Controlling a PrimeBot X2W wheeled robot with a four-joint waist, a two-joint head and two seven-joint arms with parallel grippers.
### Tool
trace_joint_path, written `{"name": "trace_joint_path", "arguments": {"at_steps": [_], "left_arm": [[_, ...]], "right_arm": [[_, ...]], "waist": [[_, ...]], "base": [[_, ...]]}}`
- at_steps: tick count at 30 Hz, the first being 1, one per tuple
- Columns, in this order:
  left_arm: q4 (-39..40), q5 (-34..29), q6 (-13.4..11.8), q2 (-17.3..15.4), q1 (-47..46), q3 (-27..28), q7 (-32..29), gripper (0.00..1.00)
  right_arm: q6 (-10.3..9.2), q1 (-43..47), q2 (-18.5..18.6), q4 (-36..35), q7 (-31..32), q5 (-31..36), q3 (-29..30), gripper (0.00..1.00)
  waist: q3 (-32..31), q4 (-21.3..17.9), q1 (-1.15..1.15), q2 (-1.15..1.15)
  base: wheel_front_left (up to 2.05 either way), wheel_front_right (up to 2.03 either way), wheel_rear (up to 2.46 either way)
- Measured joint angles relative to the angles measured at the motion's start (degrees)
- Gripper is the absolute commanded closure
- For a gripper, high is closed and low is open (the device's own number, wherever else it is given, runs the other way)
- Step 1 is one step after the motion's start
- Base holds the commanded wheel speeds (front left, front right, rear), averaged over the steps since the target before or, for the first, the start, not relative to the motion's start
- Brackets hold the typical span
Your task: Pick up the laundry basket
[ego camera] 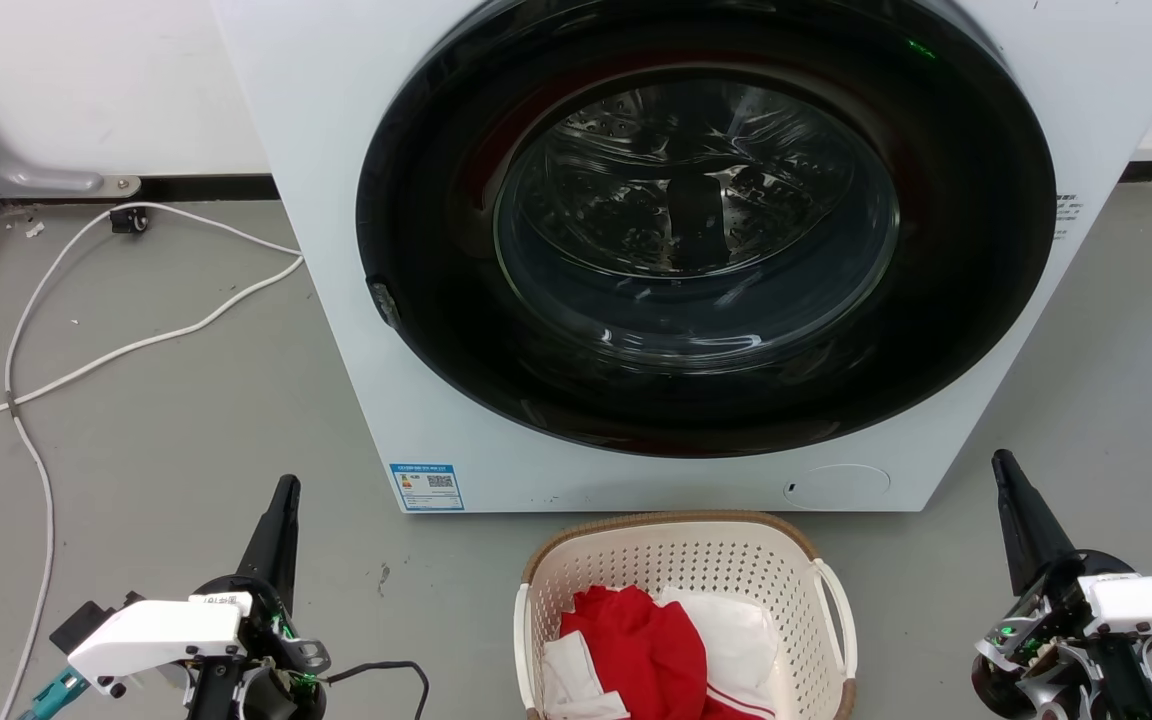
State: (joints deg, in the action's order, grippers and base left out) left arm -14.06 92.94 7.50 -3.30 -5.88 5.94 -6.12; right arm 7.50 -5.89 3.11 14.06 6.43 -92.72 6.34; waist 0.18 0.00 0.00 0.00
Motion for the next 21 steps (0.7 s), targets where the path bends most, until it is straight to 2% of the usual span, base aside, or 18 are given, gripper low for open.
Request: {"name": "trace_joint_path", "arguments": {"at_steps": [21], "left_arm": [[-0.01,-0.08,0.00,0.08,-0.01,0.15,-0.03,1.00]], "right_arm": [[0.00,-0.01,-0.08,0.00,0.09,0.01,0.07,1.00]], "waist": [[0.00,0.00,0.00,0.00]], "base": [[0.00,0.00,0.00]]}}
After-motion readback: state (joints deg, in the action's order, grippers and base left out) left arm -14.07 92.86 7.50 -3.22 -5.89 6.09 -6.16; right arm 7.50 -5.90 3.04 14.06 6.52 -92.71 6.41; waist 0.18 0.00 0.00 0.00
